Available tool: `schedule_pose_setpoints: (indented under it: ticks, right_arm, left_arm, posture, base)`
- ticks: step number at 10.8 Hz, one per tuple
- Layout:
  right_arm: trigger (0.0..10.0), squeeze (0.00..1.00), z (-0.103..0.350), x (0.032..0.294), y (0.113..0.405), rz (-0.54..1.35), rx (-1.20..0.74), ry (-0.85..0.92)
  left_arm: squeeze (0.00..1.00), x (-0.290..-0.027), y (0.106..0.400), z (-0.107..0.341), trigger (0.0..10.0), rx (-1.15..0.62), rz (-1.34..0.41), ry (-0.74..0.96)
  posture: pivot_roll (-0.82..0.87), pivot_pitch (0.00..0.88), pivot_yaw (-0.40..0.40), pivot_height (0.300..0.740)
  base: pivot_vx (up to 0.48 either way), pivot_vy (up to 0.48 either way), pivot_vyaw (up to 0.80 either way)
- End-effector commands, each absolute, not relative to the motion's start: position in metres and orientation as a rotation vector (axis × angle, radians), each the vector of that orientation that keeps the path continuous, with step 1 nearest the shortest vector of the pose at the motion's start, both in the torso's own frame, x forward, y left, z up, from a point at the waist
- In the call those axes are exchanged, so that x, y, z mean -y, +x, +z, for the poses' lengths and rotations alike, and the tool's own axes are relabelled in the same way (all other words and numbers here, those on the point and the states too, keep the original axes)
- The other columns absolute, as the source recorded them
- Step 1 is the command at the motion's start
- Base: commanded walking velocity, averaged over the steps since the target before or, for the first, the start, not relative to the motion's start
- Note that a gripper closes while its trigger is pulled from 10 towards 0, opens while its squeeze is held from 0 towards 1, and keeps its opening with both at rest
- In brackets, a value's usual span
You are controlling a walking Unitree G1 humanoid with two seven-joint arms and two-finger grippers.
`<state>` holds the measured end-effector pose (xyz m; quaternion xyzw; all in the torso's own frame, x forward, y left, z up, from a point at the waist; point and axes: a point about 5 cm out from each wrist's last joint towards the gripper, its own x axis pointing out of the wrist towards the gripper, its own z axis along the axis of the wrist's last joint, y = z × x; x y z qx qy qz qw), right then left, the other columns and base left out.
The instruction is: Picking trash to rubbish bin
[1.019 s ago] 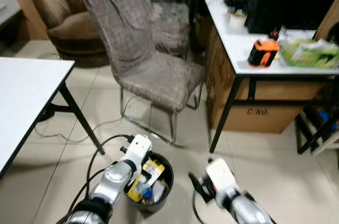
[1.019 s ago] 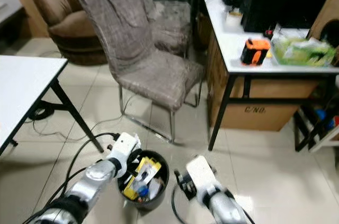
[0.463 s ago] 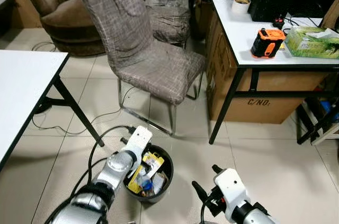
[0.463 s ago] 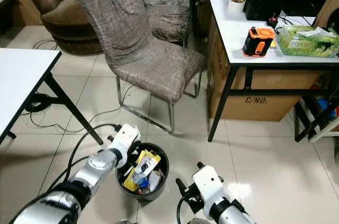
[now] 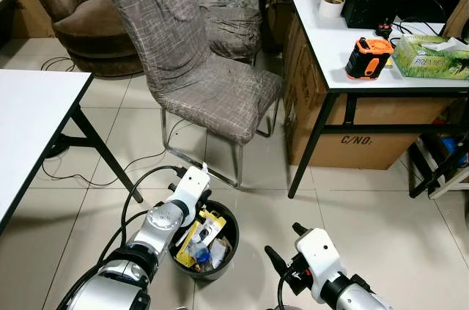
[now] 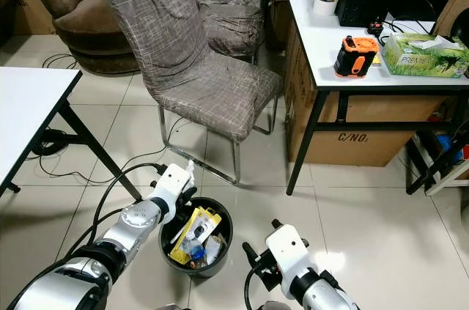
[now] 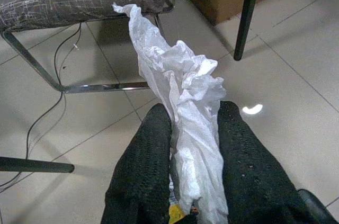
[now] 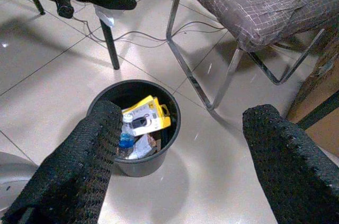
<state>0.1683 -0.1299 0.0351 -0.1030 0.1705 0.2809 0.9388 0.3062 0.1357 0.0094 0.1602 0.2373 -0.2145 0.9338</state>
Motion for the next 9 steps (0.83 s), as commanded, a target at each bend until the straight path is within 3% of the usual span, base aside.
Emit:
schedule_pose_setpoints:
  ticks: [1, 9]
  right_arm:
    - [10.0, 0.00, 0.0372, 0.1298, 0.1682, 0.574, -0.345, -0.203]
    - [10.0, 0.00, 0.0394, 0.1325, 0.1733, 0.538, -0.325, -0.207]
  left_arm:
    - [1.00, -0.1356, 0.3079, 0.0107, 10.0, -0.479, -0.427, 0.318]
    - [1.00, -0.1331, 0.3110, 0.0140, 10.0, -0.465, -0.421, 0.275]
  posture:
    - [-0.15, 0.102, 0.031, 0.740]
    - [-0.16, 0.102, 0.035, 0.740]
  base:
    - [0.000, 0.000, 0.00]
    - [0.000, 0.000, 0.00]
